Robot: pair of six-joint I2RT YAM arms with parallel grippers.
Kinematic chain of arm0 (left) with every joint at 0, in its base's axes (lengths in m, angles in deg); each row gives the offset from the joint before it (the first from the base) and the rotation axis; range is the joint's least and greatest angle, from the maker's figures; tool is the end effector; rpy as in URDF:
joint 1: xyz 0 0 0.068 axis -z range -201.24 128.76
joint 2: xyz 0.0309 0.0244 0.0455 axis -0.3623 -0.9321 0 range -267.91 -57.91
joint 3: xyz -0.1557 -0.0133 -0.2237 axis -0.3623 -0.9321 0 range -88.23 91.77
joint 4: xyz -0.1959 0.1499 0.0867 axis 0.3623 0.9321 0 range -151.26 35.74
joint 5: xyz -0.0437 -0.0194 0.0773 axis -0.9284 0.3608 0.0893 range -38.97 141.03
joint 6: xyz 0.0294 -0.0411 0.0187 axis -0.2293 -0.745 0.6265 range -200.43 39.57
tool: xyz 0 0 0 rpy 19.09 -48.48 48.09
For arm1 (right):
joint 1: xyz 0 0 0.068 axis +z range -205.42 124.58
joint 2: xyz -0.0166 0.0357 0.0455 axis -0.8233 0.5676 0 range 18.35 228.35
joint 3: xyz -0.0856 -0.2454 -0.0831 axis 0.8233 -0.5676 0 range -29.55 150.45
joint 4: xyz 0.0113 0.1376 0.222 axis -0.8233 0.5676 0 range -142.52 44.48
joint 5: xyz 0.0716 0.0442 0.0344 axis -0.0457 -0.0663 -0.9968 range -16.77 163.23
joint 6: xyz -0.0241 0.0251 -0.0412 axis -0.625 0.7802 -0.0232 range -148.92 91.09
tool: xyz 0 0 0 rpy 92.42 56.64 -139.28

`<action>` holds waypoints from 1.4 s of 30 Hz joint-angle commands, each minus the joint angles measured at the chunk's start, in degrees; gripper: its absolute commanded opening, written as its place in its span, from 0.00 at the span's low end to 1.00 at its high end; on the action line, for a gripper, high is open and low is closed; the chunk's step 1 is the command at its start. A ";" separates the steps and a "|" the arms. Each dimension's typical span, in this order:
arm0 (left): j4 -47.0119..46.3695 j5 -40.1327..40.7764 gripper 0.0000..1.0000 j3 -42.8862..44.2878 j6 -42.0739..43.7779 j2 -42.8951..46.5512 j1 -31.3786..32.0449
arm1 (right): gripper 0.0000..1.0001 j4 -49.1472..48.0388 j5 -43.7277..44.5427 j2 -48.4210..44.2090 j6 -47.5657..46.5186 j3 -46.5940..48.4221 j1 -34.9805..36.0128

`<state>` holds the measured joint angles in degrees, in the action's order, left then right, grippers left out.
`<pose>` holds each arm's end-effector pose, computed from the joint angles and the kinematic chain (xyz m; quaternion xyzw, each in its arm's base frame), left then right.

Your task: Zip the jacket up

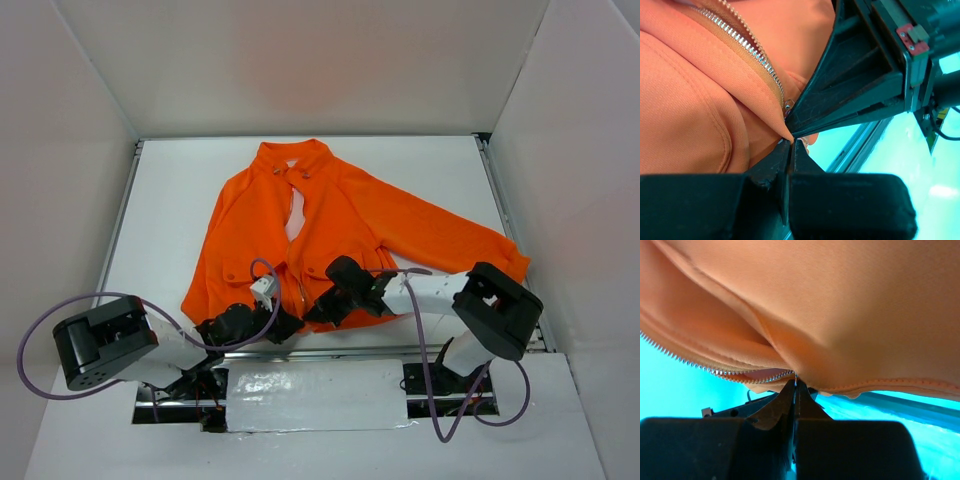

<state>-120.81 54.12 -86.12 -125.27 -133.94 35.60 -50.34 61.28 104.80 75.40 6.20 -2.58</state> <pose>0.1043 -0.1562 0.1238 0.0661 0.7871 -0.4618 0.4036 0.1578 0.2204 0.1387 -0.3796 -0.8637 -0.3299 0.0340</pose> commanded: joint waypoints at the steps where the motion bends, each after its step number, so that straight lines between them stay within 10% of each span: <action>1: -9.54 -7.93 0.00 -8.61 0.37 1.76 2.92 | 0.00 -0.24 0.09 2.22 2.12 4.24 -0.98; 27: -3.03 -4.15 0.00 -7.12 2.21 6.77 8.37 | 0.00 -5.26 0.78 -6.83 5.55 4.32 -4.67; 42: 2.50 1.48 0.00 -7.03 0.81 8.97 12.50 | 0.00 13.10 1.48 16.89 -6.84 37.80 -18.64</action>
<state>-118.01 58.71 -86.34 -124.13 -125.98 46.22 -38.08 58.66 119.75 71.22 36.34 -18.38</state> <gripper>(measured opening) 0.109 0.010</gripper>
